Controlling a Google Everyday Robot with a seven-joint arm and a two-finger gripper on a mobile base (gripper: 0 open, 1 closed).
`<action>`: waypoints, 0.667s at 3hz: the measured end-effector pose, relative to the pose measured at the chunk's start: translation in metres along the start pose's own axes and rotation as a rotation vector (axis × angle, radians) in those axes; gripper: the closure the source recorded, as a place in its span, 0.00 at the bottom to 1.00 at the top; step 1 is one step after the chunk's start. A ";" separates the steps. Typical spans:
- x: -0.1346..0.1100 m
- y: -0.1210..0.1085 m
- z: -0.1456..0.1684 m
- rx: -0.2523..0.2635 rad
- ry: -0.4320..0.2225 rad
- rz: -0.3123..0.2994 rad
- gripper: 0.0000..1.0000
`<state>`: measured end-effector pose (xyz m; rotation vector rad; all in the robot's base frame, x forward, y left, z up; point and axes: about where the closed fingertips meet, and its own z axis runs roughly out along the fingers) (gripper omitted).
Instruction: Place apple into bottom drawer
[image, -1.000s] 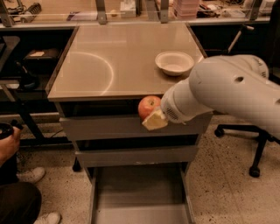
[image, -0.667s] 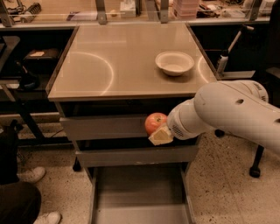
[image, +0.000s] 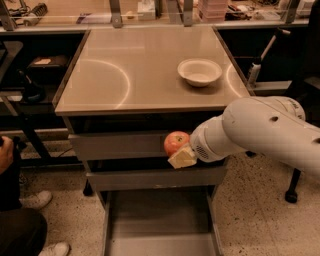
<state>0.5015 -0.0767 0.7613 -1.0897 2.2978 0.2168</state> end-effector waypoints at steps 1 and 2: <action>0.029 0.016 0.047 -0.035 0.010 0.079 1.00; 0.058 0.022 0.103 -0.040 0.005 0.197 1.00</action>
Offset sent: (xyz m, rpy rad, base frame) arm 0.0112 0.0215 -0.1984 0.1773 0.1533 -0.2579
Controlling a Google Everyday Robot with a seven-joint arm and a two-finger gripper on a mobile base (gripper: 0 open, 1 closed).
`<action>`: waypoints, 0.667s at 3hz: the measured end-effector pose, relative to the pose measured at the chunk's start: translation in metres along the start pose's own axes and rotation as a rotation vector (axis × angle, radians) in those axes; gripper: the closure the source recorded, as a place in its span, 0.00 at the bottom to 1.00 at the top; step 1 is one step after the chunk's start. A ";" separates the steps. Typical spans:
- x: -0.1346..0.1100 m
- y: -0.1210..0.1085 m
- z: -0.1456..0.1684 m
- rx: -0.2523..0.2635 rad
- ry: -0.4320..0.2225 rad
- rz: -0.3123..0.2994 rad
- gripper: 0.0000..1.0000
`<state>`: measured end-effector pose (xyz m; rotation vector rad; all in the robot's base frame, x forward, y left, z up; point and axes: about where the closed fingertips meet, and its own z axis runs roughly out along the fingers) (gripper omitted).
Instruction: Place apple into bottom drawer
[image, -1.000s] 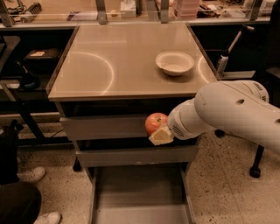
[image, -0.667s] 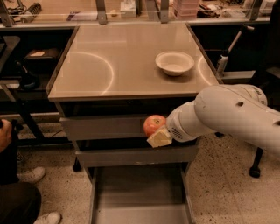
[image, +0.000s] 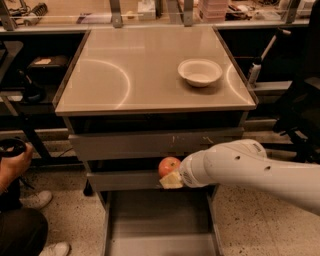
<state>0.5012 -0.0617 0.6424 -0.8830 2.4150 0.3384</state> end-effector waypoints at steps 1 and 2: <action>0.029 0.002 0.049 -0.021 0.012 0.104 1.00; 0.029 0.002 0.049 -0.021 0.012 0.104 1.00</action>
Offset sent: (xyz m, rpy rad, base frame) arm -0.0014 0.0036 -0.0480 0.0314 0.0534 -0.0545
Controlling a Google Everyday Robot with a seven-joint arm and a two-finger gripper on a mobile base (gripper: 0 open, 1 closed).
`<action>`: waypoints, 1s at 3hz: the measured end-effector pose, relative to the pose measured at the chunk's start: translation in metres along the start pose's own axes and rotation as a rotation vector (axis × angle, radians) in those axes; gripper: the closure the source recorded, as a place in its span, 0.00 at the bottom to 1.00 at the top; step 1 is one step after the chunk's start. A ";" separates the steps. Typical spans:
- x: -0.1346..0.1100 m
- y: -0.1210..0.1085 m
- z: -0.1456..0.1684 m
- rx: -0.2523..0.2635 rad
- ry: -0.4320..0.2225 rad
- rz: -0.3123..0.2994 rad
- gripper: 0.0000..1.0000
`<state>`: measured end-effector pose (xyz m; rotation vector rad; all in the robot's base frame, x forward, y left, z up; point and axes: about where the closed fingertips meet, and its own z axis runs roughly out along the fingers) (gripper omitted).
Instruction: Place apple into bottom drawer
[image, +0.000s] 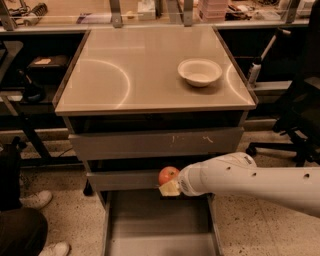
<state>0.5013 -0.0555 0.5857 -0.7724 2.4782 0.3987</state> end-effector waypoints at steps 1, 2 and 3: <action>0.024 0.004 0.023 -0.039 0.031 0.063 1.00; 0.067 0.007 0.065 -0.073 0.079 0.143 1.00; 0.099 0.011 0.104 -0.102 0.114 0.207 1.00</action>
Offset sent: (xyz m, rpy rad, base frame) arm -0.0453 0.0073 -0.1693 0.0980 0.2532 -0.1371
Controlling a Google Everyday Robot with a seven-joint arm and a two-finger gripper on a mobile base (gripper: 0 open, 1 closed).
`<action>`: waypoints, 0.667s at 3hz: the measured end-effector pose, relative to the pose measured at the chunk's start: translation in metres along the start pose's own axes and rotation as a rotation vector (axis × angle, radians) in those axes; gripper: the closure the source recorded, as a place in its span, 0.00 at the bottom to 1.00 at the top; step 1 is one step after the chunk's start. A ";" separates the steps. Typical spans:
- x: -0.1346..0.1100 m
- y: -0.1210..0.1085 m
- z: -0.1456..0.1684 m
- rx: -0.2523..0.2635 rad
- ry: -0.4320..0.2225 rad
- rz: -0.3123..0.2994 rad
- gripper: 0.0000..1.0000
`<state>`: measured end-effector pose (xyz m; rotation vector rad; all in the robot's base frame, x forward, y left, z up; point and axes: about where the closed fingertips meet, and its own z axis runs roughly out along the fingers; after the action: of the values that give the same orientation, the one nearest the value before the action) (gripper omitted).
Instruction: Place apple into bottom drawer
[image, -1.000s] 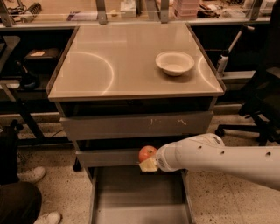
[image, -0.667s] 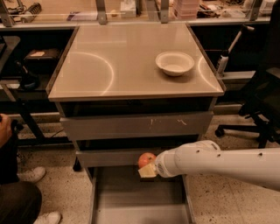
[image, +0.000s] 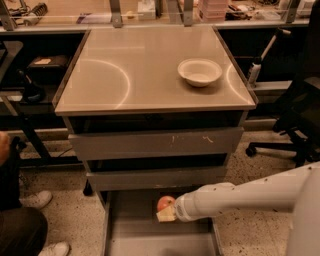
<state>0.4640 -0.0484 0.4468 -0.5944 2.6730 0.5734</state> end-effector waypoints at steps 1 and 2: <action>0.022 0.001 0.032 -0.049 0.054 0.045 1.00; 0.028 0.001 0.037 -0.056 0.066 0.051 1.00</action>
Offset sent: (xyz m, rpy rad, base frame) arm -0.0102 0.0070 -0.0324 0.0249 0.0704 -0.0028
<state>0.4486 -0.0397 0.4042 -0.5709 2.7491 0.6550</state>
